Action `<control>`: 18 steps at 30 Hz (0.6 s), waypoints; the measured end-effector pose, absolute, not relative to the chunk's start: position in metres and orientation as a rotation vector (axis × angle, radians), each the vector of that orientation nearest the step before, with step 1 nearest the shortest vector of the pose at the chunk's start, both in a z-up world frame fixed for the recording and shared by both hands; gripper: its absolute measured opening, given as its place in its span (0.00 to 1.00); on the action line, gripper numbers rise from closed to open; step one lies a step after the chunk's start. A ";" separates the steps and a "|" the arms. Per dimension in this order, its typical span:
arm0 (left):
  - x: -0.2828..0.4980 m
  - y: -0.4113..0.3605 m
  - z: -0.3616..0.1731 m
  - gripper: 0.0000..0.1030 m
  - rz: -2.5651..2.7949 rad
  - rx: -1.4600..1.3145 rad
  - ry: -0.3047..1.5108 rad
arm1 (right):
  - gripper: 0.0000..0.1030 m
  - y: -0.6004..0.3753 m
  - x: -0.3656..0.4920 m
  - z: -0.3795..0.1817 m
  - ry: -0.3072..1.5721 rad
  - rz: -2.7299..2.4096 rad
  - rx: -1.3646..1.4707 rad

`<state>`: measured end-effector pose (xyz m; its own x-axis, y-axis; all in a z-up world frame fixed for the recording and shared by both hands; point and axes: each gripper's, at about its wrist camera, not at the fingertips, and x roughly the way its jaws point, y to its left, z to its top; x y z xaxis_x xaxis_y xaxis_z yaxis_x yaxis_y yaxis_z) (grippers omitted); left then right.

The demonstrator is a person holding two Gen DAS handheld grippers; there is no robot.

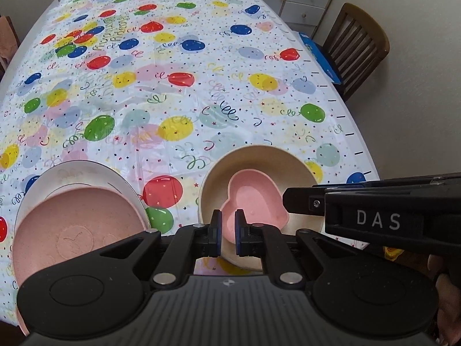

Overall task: Organize plates and bowls
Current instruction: 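Open both grippers to release the heart bowl inside the cream bowl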

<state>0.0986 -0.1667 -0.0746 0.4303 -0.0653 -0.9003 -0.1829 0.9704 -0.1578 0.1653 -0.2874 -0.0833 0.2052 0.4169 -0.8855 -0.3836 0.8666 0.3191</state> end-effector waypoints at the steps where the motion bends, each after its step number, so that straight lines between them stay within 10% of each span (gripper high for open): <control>1: 0.097 -0.166 -0.073 0.07 0.074 -0.249 1.122 | 0.23 -0.288 0.164 -0.081 1.239 0.565 0.030; 18: 0.078 -0.154 -0.043 0.12 0.075 -0.264 1.035 | 0.58 -0.310 0.156 -0.046 1.162 0.594 0.072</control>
<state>0.0781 -0.1542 -0.0431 0.5107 -0.0624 -0.8575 -0.1854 0.9659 -0.1807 0.1555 -0.3100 -0.0459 0.2629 0.4746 -0.8400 -0.4024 0.8452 0.3516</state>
